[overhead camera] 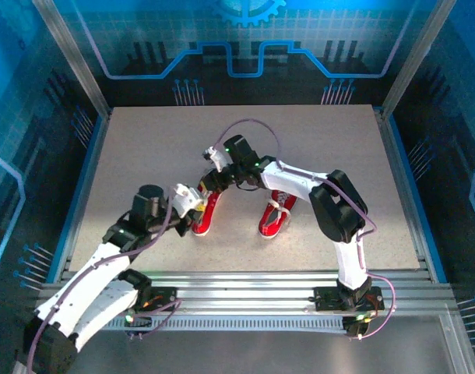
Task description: Tie the shoes
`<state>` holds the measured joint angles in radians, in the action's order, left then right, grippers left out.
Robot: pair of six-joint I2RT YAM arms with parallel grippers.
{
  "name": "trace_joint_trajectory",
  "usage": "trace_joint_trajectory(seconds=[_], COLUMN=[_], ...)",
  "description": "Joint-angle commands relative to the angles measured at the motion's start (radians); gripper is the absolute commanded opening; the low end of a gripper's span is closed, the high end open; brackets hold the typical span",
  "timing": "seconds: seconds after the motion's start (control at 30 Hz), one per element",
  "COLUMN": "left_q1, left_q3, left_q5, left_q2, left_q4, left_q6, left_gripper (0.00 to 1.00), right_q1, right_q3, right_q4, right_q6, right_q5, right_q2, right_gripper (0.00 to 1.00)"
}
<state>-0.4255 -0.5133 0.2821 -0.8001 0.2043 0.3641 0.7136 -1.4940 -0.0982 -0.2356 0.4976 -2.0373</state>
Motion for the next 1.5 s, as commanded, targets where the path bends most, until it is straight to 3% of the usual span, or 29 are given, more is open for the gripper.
trace_joint_trajectory(seconds=[0.0,0.13,0.27,0.33,0.43,0.6,0.73,0.83,1.07,1.47], left_q1=[-0.083,-0.209,-0.262,-0.253,-0.158,0.129,0.337,0.420,0.453,0.449], left_q3=[-0.004,-0.073,-0.196,-0.201,-0.171,-0.222,-0.314,-0.331,-0.275,-0.211], left_q5=[-0.139,-0.168,-0.253,-0.276,-0.193,0.039,0.257,0.393,0.519,0.562], left_q2=[-0.093,-0.292,-0.436,-0.409,-0.274,-0.153,-0.236,-0.310,-0.379,-0.427], left_q4=[-0.099,-0.142,-0.063,-0.048,-0.034,0.109,0.187,0.137,0.005,-0.079], left_q6=[-0.024,0.011,0.050,0.065,0.029,-0.115,-0.272,-0.368,-0.436,-0.489], left_gripper=[0.00,0.00,0.43,0.55,0.68,0.69,0.63,0.56,0.57,0.60], right_q1=[-0.005,-0.005,-0.005,-0.005,-0.003,0.007,0.038,0.058,0.078,0.080], right_q3=[-0.028,-0.020,-0.008,-0.006,0.008,0.056,0.073,0.069,0.072,0.046], right_q4=[-0.029,-0.036,-0.032,-0.032,-0.028,0.005,0.002,0.000,0.046,0.079], right_q6=[0.022,0.056,0.087,0.104,0.140,0.210,0.306,0.349,0.372,0.332], right_q5=[0.089,0.124,0.137,0.143,0.139,0.122,0.078,0.055,0.057,0.083], right_q2=[-0.022,-0.020,-0.012,-0.010,0.007,0.043,0.067,0.075,0.076,0.054], right_gripper=[0.00,0.00,0.00,0.00,0.00,0.00,0.00,0.00,0.00,0.00])
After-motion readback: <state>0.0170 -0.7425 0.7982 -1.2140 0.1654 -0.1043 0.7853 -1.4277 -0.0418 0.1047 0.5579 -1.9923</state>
